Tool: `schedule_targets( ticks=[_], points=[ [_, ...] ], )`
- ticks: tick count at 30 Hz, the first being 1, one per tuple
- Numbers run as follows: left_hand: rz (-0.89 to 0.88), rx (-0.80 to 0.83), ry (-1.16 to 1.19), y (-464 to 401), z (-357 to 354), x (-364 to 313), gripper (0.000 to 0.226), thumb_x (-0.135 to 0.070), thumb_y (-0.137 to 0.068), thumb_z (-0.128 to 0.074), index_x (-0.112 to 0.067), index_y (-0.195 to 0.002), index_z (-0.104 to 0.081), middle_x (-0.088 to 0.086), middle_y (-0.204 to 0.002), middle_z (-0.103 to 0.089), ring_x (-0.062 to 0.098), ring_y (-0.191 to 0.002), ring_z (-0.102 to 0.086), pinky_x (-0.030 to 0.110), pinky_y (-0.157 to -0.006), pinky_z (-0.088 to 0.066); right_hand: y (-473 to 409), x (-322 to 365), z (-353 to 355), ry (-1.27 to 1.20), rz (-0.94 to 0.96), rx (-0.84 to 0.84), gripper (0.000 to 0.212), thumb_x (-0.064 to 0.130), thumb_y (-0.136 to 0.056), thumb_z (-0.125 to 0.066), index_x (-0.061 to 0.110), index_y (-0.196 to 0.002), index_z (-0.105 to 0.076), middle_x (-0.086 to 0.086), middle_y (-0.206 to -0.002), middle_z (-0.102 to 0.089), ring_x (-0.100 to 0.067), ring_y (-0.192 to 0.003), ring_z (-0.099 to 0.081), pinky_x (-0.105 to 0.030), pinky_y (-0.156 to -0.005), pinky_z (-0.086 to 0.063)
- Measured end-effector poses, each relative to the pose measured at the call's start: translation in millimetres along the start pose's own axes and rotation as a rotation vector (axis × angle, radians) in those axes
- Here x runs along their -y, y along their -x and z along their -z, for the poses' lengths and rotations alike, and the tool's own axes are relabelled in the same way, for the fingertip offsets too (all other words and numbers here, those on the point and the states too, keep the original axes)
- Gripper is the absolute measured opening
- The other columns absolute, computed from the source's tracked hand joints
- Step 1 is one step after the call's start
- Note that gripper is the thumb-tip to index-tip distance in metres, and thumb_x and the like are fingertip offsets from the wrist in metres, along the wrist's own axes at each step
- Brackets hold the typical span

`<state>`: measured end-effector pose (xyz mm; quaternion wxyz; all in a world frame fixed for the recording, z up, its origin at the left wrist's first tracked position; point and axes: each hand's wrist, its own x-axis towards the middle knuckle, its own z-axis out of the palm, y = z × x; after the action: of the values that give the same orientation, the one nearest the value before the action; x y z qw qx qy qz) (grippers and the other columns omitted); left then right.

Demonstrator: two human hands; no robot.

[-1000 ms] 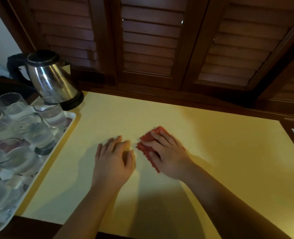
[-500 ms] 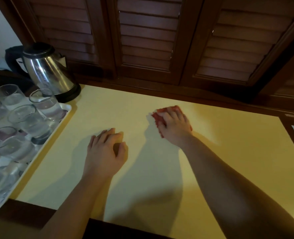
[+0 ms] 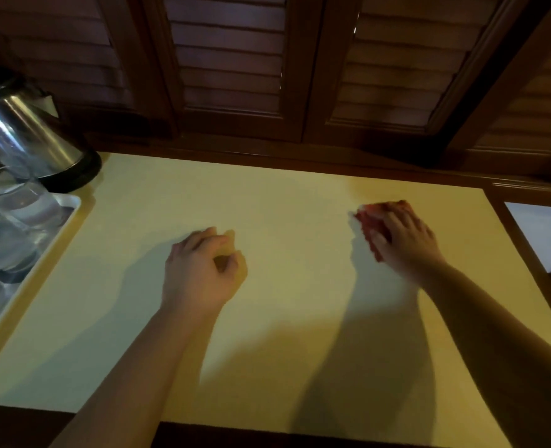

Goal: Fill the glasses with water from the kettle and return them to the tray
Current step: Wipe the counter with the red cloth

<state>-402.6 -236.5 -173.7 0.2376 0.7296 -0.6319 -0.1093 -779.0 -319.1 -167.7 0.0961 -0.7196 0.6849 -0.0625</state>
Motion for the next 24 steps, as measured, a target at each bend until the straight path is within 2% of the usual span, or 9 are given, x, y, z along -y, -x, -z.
schedule_targets(
  ticks=[2,6,9,13,15,17,20,22,24],
  points=[
    [-0.052,0.007,-0.010,-7,-13,-23,0.039,-0.049,-0.093,-0.064,-0.031,-0.126,-0.074,-0.002,-0.148,-0.060,0.026,-0.137,-0.051,0.051,-0.116,-0.041,-31,-5,3,0.003,-0.094,0.003,0.053,0.053,-0.109,-0.034,0.039,-0.160,-0.031,-0.001,-0.172,-0.024,-0.032,-0.160,-0.016,-0.058,-0.128,-0.018],
    [0.003,-0.020,-0.059,-10,-26,-46,0.041,-0.052,-0.098,-0.053,-0.033,-0.131,-0.069,-0.001,-0.152,-0.054,0.027,-0.142,-0.041,0.056,-0.119,-0.033,-61,35,-2,-0.038,-0.129,0.006,0.053,0.053,-0.109,-0.029,0.046,-0.161,-0.026,0.001,-0.174,-0.021,-0.032,-0.162,-0.008,-0.061,-0.129,-0.013],
    [-0.011,-0.039,-0.074,-9,-27,-45,0.040,-0.051,-0.099,-0.052,-0.033,-0.131,-0.068,-0.001,-0.152,-0.055,0.026,-0.141,-0.042,0.056,-0.119,-0.034,-43,84,-13,-0.046,0.019,0.051,0.052,0.053,-0.107,-0.029,0.046,-0.158,-0.032,0.004,-0.174,-0.022,-0.029,-0.163,-0.006,-0.059,-0.129,-0.012],
    [-0.046,-0.055,-0.067,-9,-28,-40,0.039,-0.050,-0.099,-0.056,-0.034,-0.133,-0.068,-0.001,-0.152,-0.056,0.025,-0.142,-0.042,0.054,-0.117,-0.038,48,122,-24,-0.042,0.300,0.082,0.046,0.054,-0.107,-0.030,0.049,-0.152,-0.038,0.011,-0.172,-0.024,-0.023,-0.163,-0.008,-0.057,-0.131,-0.010],
    [-0.049,-0.051,-0.071,-8,-30,-38,0.039,-0.051,-0.099,-0.056,-0.035,-0.133,-0.068,-0.002,-0.153,-0.056,0.026,-0.142,-0.043,0.055,-0.116,-0.038,90,100,-21,-0.068,0.389,0.108,0.043,0.053,-0.107,-0.031,0.051,-0.148,-0.042,0.014,-0.171,-0.026,-0.018,-0.163,-0.010,-0.053,-0.132,-0.009],
    [-0.044,-0.043,-0.077,-8,-32,-37,0.040,-0.053,-0.099,-0.054,-0.037,-0.133,-0.067,-0.004,-0.153,-0.055,0.026,-0.143,-0.043,0.055,-0.116,-0.038,112,54,-9,-0.090,0.385,0.108,0.042,0.055,-0.105,-0.034,0.053,-0.145,-0.047,0.016,-0.170,-0.030,-0.015,-0.162,-0.017,-0.047,-0.131,-0.013],
    [-0.035,-0.045,-0.089,-9,-32,-39,0.041,-0.054,-0.099,-0.053,-0.038,-0.133,-0.067,-0.005,-0.154,-0.054,0.026,-0.143,-0.043,0.054,-0.116,-0.038,106,-32,10,-0.068,0.187,0.062,0.049,0.060,-0.099,-0.034,0.047,-0.144,-0.052,0.009,-0.168,-0.035,-0.022,-0.157,-0.029,-0.049,-0.126,-0.024],
    [-0.025,-0.052,-0.100,-7,-32,-42,0.040,-0.051,-0.099,-0.055,-0.037,-0.134,-0.067,-0.004,-0.154,-0.054,0.026,-0.143,-0.043,0.053,-0.116,-0.039,80,-84,21,-0.042,0.034,0.070,0.056,0.059,-0.100,-0.034,0.041,-0.151,-0.045,0.004,-0.169,-0.030,-0.028,-0.157,-0.026,-0.057,-0.124,-0.029],
    [-0.025,-0.059,-0.101,-6,-32,-43,0.039,-0.050,-0.100,-0.056,-0.037,-0.134,-0.067,-0.004,-0.154,-0.054,0.027,-0.143,-0.043,0.054,-0.116,-0.038,43,-119,28,0.070,-0.045,0.101,0.056,0.053,-0.104,-0.043,0.035,-0.157,-0.039,-0.001,-0.170,-0.022,-0.034,-0.158,-0.019,-0.063,-0.123,-0.030]
  ],
)
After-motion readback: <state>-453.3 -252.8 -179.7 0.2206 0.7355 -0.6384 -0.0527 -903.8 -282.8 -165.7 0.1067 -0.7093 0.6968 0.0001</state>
